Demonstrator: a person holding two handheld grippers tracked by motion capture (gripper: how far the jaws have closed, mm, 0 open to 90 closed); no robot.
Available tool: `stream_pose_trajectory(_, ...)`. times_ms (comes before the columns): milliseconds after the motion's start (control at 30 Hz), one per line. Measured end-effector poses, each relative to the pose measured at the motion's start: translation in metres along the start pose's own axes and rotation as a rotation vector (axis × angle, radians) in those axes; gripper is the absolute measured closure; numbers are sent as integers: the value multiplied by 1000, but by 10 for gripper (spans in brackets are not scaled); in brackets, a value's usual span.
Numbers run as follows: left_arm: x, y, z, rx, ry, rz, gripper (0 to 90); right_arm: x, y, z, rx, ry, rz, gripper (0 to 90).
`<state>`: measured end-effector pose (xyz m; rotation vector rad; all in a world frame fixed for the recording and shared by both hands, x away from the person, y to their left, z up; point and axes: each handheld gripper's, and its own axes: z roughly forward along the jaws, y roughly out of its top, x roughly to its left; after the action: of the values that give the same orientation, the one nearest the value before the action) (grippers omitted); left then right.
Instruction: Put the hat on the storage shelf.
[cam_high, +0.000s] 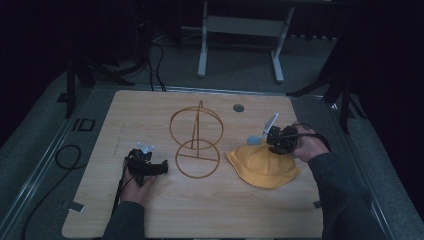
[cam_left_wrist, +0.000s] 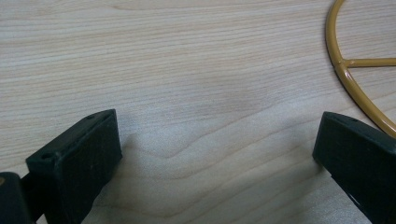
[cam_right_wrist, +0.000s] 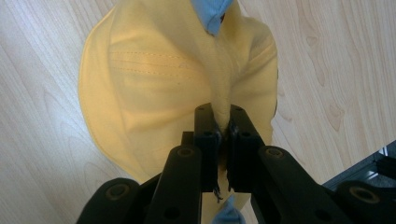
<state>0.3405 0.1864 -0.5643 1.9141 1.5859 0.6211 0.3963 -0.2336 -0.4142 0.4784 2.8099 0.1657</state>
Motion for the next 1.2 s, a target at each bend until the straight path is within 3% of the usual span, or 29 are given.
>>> stream_pose_trajectory(567,0,0,0,-1,0,0,9,-2,0,-13,-14,8,-4,847)
stream_pose_trajectory(1200,0,0,0,4,0,3,9,-4,0,-40,-37,-8,-24,847)
